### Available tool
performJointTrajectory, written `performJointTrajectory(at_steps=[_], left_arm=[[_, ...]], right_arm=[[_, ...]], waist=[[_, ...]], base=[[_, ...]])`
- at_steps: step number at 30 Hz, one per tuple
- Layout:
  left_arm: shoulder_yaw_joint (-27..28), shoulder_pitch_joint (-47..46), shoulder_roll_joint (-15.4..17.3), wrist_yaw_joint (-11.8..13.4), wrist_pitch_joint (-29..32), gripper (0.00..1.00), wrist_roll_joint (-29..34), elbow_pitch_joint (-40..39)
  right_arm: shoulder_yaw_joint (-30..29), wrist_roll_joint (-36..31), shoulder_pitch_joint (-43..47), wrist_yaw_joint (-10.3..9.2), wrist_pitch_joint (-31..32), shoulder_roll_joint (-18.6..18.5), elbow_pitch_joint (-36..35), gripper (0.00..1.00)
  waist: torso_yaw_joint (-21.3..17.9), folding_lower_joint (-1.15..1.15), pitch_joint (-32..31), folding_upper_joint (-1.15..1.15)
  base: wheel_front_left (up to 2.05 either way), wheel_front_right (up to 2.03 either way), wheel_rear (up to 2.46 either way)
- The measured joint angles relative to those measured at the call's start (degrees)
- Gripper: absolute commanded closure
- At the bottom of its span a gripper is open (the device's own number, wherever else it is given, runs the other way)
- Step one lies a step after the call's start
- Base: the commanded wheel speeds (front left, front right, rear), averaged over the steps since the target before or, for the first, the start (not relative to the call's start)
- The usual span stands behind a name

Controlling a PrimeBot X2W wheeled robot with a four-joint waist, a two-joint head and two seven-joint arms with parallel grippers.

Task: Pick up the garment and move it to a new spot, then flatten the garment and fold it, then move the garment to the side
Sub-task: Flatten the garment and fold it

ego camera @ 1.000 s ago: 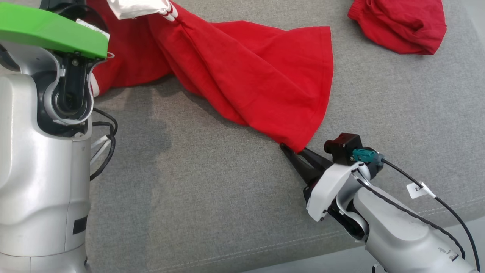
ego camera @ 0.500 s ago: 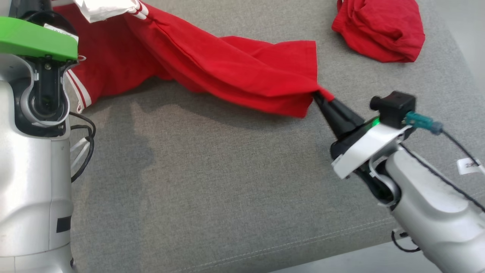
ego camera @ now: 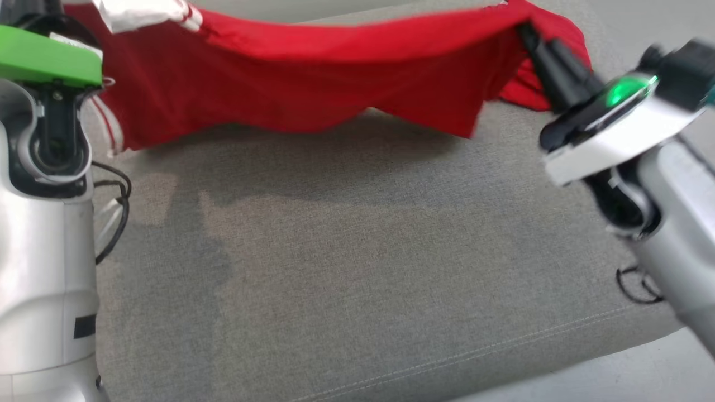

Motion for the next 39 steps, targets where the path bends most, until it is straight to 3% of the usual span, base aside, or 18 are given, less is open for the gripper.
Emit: performJointTrajectory(at_steps=[6,13,17,25,29,39], left_arm=[[-0.3,-5.3,1.8,1.9,2.8,1.00,0.6,0.0],[-3.0,-12.7,1.8,5.3,7.1,1.00,3.5,4.4],[-2.2,-17.9,0.9,5.9,5.9,1.00,4.0,4.9],[3.4,-28.3,-0.1,5.7,0.1,1.00,2.3,3.0],[2.7,-27.1,0.1,5.0,1.3,1.00,2.0,4.5],[0.6,-9.1,1.1,2.5,5.1,1.00,-0.7,0.8]], right_arm=[[-2.4,2.7,-9.5,0.00,5.4,-2.2,0.3,1.00],[-4.6,6.7,-20.1,-0.16,14.7,-2.0,8.0,1.00],[-5.3,6.2,-26.3,-1.20,17.3,-2.1,10.8,1.00],[-7.5,5.3,-36.4,-2.13,16.5,0.3,12.1,1.00],[-5.4,5.8,-36.1,-1.51,16.5,2.5,13.5,1.00],[0.5,6.6,-21.6,-0.22,16.9,0.1,16.1,1.00]], waist=[[-0.2,0.00,0.5,0.00],[0.6,0.00,2.6,0.00],[1.9,0.00,4.0,0.00],[4.0,0.00,6.7,0.00],[4.6,0.00,7.8,0.00],[4.5,0.00,9.4,0.00]], base=[[0.00,0.00,0.00],[0.00,0.00,0.00],[0.00,0.00,0.00],[0.00,0.00,0.00],[0.00,0.00,0.00],[0.00,0.00,0.00]])
